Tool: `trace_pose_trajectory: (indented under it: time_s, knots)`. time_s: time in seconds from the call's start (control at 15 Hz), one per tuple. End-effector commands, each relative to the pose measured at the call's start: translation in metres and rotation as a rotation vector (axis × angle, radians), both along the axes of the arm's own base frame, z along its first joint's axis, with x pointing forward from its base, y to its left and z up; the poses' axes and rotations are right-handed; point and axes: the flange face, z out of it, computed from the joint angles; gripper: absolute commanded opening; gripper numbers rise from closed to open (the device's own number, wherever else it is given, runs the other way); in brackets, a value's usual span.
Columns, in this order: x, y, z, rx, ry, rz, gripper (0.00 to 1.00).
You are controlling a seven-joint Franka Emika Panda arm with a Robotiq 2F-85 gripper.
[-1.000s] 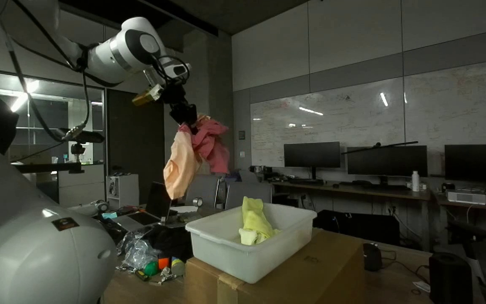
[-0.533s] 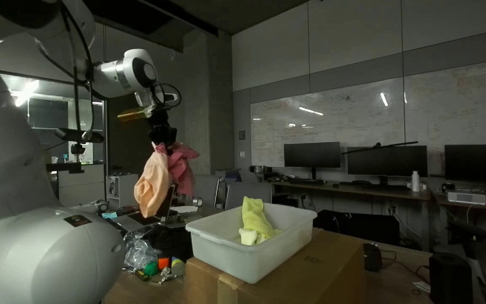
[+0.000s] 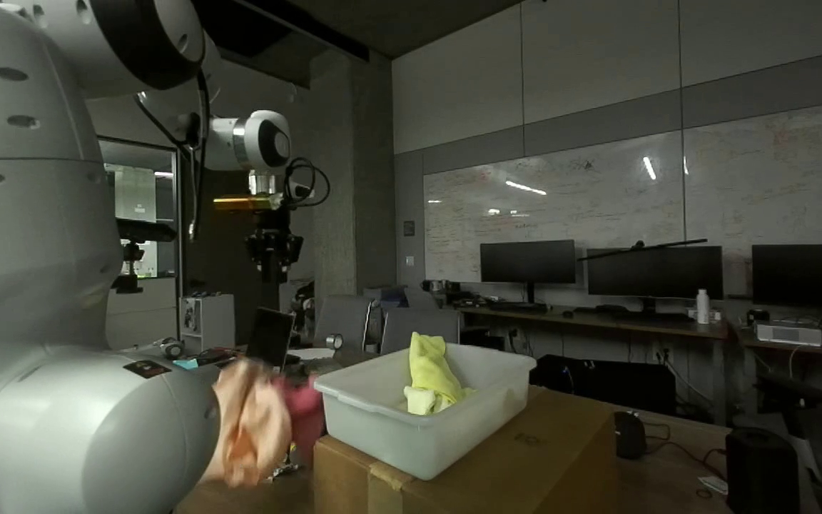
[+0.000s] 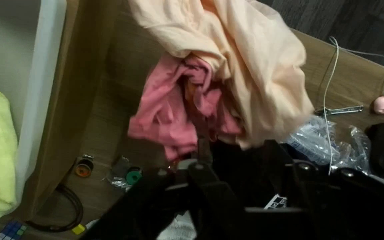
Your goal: Remove the clothes from the box and put them on the table
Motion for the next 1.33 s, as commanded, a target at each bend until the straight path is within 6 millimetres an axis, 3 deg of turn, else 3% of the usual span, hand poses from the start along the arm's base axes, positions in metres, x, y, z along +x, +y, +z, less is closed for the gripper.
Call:
trace_pose_trajectory:
  time_s: [0.0,0.2,0.33,0.87,1.07,1.27]
  knots:
    - [0.009,-0.011,0.008,-0.028,0.057,0.016,0.79]
    - [0.014,-0.042,0.006,-0.068,0.052,-0.079,0.99]
    - [0.021,-0.072,0.003,-0.096,0.011,-0.193,1.00]
    - [0.046,-0.248,-0.039,-0.090,0.096,-0.635,1.00]
    - [0.051,-0.293,-0.065,-0.080,0.147,-0.703,1.00]
    - [0.056,-0.314,-0.085,-0.086,0.166,-0.679,1.00]
